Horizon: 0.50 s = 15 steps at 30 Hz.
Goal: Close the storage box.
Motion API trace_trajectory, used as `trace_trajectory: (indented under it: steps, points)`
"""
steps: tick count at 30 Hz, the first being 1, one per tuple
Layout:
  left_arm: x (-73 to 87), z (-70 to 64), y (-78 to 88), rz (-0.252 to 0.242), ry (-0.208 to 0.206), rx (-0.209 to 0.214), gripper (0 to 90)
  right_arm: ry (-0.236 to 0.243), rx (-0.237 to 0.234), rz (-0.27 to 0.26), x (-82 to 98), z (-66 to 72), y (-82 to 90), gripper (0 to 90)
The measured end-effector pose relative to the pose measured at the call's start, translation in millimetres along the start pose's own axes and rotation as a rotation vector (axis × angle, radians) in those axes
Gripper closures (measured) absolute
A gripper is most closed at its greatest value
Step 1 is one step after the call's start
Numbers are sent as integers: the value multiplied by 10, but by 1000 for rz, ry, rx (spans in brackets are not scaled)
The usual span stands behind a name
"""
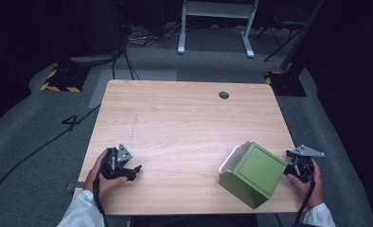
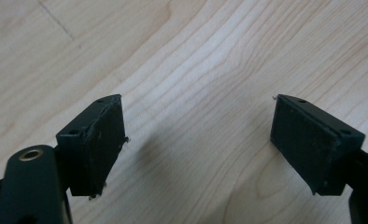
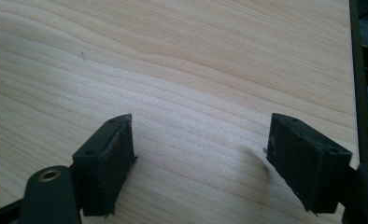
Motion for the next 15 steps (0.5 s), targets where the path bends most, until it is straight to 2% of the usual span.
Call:
trace_trajectory:
  steps: [6, 15]
  points:
    - [117, 64, 7, -48, 107, 62, 180, -1, -3, 1, 0, -2, -2, 232]
    - [134, 74, 18, -51, 116, 58, 176, 1, -9, 1, 0, 3, -1, 232]
Point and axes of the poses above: each handheld gripper's, and its own axes: y roughly backward along the jaws, x roughly out of its underside, z roughly to its left, the point moved 7 cm from there along -y, roughly forward along the jaws, and after that the axes turned 4 degrees about -z, right-handed, at the moved point
